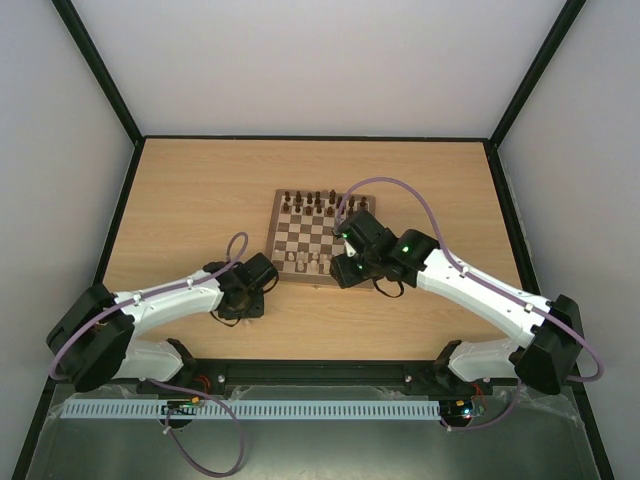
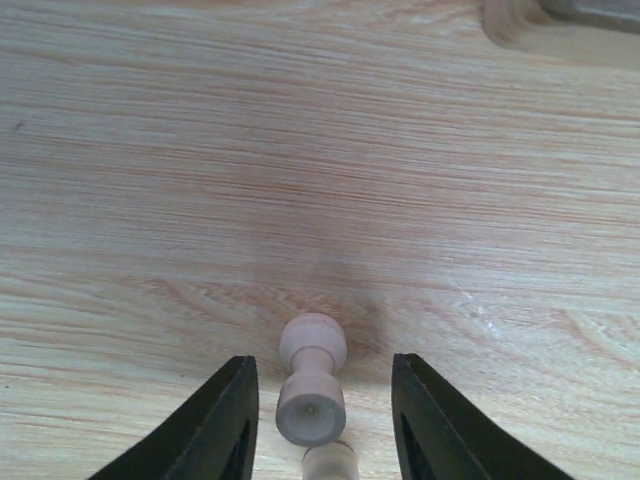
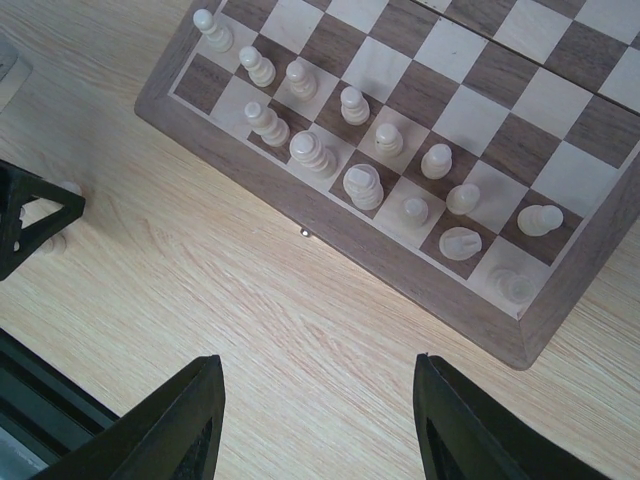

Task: Set up the chess pieces on the board
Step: Pick up the chess piece at the center of the board, then place the chess piece on the chessboard.

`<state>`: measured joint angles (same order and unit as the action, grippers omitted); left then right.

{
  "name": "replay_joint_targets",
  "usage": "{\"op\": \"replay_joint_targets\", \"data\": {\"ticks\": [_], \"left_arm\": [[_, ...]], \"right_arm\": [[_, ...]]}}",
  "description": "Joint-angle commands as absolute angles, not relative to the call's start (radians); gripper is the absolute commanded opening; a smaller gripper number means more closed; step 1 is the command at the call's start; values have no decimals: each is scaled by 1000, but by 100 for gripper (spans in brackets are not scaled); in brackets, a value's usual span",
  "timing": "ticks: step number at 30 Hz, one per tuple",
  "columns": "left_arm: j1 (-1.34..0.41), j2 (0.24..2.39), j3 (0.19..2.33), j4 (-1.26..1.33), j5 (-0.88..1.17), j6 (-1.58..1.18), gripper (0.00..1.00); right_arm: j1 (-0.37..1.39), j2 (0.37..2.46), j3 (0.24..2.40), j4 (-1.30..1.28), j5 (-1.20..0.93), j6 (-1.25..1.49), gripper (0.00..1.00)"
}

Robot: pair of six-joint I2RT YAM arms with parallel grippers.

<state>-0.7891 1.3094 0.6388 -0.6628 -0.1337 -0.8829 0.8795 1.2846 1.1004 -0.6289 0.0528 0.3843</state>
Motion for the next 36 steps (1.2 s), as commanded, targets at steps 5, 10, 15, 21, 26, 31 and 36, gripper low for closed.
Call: {"op": "replay_joint_targets", "data": {"ticks": [5,10,15,21,26,31,36], "left_arm": [[-775,1326,693,-686,-117,-854,31],[-775,1324,695,-692,-120,-853,24],[-773,1331,691,-687,-119,-851,20],[-769,1332,694,-688,-119,-851,2],[-764,1303,783,-749,-145,-826,3],[-739,1365,928,-757,-163,-748,4],[-726,1476,1005,-693,-151,-691,5]], "right_arm": [[888,1262,1085,-635,53,371,52],[888,1267,1088,-634,55,370,52],[888,1270,1086,-634,56,370,52],[887,1269,1084,-632,55,370,52],[887,1267,1088,-638,59,371,52],[887,1268,1095,-644,70,373,52],[887,1272,1099,-650,85,374,52]]}}
